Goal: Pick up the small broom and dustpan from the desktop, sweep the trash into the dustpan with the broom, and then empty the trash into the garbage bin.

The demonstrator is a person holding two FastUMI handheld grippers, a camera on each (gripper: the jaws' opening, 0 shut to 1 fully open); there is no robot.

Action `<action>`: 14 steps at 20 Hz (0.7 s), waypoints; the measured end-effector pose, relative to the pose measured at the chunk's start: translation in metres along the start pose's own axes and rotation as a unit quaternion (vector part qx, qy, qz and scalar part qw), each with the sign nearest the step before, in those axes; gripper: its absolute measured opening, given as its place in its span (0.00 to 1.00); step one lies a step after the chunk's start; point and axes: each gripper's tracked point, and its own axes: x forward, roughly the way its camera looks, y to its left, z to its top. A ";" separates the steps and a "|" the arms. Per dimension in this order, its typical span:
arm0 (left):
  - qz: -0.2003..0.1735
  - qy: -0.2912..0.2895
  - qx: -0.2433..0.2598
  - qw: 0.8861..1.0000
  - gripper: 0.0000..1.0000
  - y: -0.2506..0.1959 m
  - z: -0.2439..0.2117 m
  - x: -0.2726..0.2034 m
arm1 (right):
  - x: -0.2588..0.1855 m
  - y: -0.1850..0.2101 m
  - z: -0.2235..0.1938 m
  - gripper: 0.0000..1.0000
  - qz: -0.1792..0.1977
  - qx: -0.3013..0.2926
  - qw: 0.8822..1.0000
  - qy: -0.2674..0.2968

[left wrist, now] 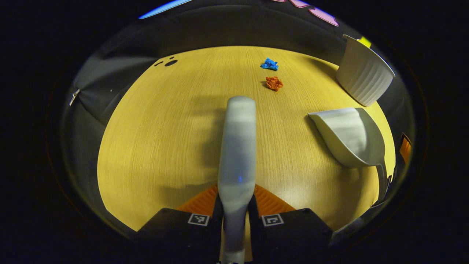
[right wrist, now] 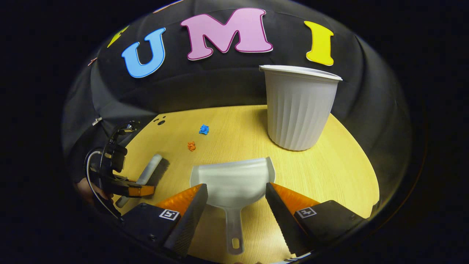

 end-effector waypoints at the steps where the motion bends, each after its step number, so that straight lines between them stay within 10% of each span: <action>1: -0.001 -0.007 0.003 1.000 0.36 0.000 0.001 0.000 | -0.001 0.001 -0.002 0.99 -0.002 0.000 1.000 0.008; 14: -0.029 -0.099 0.001 0.995 0.22 0.029 0.003 -0.055 | -0.011 0.018 -0.043 0.99 -0.025 0.016 0.994 0.104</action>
